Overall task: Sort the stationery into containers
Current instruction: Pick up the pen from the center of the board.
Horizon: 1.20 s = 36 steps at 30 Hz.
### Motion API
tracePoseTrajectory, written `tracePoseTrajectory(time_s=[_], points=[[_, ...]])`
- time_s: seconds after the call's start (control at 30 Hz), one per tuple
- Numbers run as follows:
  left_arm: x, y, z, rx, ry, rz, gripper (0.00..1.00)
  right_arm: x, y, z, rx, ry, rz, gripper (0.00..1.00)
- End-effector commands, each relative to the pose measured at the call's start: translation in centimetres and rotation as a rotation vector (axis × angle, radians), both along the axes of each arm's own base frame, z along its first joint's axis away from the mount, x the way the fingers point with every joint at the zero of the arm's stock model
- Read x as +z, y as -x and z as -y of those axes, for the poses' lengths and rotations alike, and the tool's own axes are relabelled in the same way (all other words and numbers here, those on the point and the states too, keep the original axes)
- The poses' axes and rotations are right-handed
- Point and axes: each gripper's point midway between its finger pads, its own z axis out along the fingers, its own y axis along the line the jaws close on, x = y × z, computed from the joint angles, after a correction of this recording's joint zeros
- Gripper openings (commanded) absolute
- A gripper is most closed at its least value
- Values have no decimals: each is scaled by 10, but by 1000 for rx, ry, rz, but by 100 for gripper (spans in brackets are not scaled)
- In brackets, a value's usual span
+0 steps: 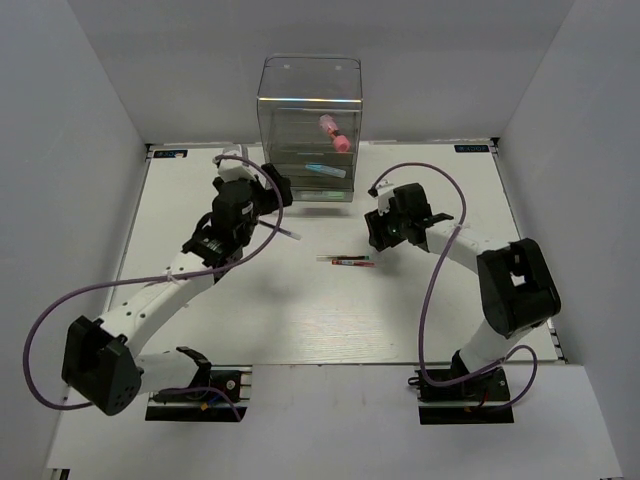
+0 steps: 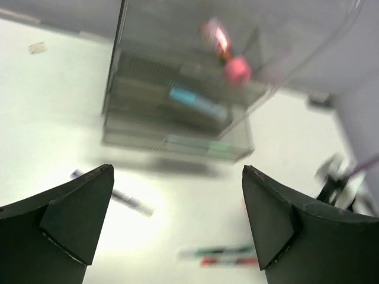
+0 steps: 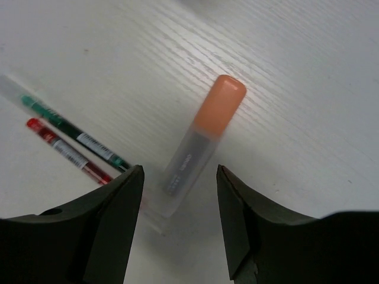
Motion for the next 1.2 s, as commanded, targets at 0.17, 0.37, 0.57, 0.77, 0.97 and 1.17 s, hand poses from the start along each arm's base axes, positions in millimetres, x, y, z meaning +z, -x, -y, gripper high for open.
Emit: tracePoseTrajectory(time_s=[0.17, 0.37, 0.57, 0.77, 0.97, 1.17], points=[[-51, 64, -35, -148, -356, -136, 99, -21, -19, 10, -126, 109, -43, 59], [-90, 77, -40, -193, -416, -177, 99, -38, -8, 8, -90, 133, -82, 55], [-105, 81, -45, -185, -437, -213, 99, -41, 4, 11, -22, 155, -87, 33], [-101, 81, -49, -167, -448, -221, 99, 3, 17, 2, 212, 155, 28, 14], [-88, 83, -50, -161, -428, -184, 99, 98, -8, -17, 438, 250, 429, 12], [-87, 85, -53, -151, -426, -175, 99, 149, -54, -44, 458, 362, 666, 12]])
